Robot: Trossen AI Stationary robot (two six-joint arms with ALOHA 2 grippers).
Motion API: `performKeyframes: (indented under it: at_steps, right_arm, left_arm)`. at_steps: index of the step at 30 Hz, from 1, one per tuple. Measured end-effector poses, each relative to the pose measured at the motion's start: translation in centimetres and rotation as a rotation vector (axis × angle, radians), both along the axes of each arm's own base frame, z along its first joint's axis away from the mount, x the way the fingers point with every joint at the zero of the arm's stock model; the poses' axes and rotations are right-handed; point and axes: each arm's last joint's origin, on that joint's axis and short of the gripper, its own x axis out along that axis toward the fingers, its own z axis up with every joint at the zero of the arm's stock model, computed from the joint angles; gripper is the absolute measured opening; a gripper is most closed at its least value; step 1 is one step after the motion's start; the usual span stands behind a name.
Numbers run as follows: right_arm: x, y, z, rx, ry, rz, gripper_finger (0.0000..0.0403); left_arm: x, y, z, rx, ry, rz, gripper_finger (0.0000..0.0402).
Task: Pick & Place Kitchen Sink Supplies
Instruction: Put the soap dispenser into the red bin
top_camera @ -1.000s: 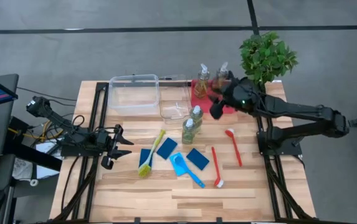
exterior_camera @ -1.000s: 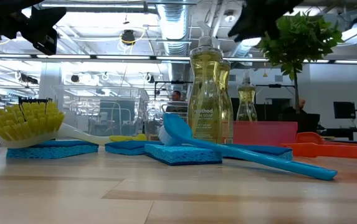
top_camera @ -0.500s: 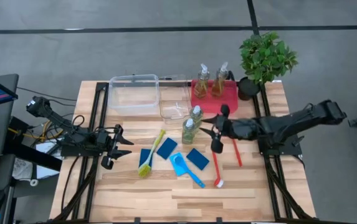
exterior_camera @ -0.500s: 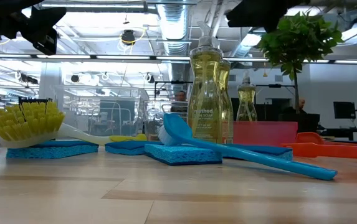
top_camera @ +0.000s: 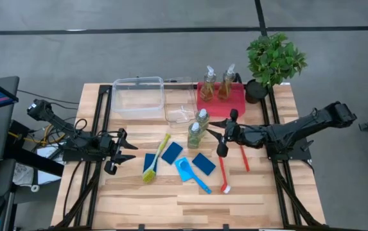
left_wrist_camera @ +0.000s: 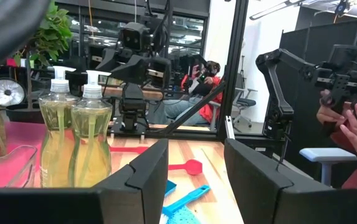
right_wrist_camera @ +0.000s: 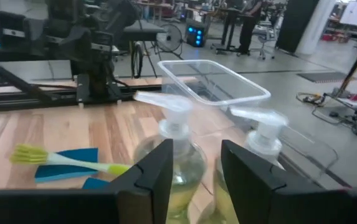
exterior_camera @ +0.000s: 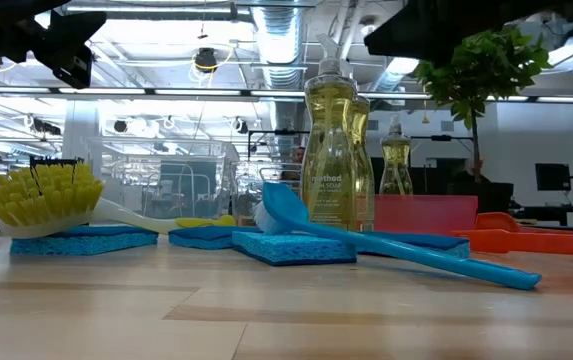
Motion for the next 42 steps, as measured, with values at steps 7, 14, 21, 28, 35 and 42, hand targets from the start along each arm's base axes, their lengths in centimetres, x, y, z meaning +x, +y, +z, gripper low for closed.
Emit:
performKeyframes:
  at_steps: [7, 14, 21, 28, 35, 42]
  right_arm:
    - [0.1, -1.1, -0.1, 0.024, -0.014, -0.056, 0.0121]
    - [0.6, -2.2, -0.3, 0.054, -0.016, -0.034, 0.0158]
    - [0.8, -3.2, -0.5, 0.055, -0.01, -0.056, 0.0217]
    - [2.0, -4.3, -1.2, 0.058, -0.002, -0.078, 0.0233]
    - [2.7, -5.0, -1.5, 0.05, -0.015, -0.109, 0.0225]
    - [3.3, -5.6, -2.0, 0.049, -0.013, -0.129, 0.0224]
  left_arm:
    - [0.0, 0.0, 0.0, 0.0, 0.0, 0.0, 0.0158]
    - [0.0, 0.0, 0.0, 0.001, 0.0, -0.001, 0.0158]
    - [0.0, 0.0, 0.0, 0.0, 0.0, 0.0, 0.0158]
    - [0.0, 0.0, 0.0, 0.0, 0.0, 0.0, 0.0158]
    - [0.0, 0.0, 0.0, 0.0, 0.0, 0.0, 0.0158]
    - [0.0, 0.0, 0.0, 0.0, 0.0, 0.0, 0.0158]
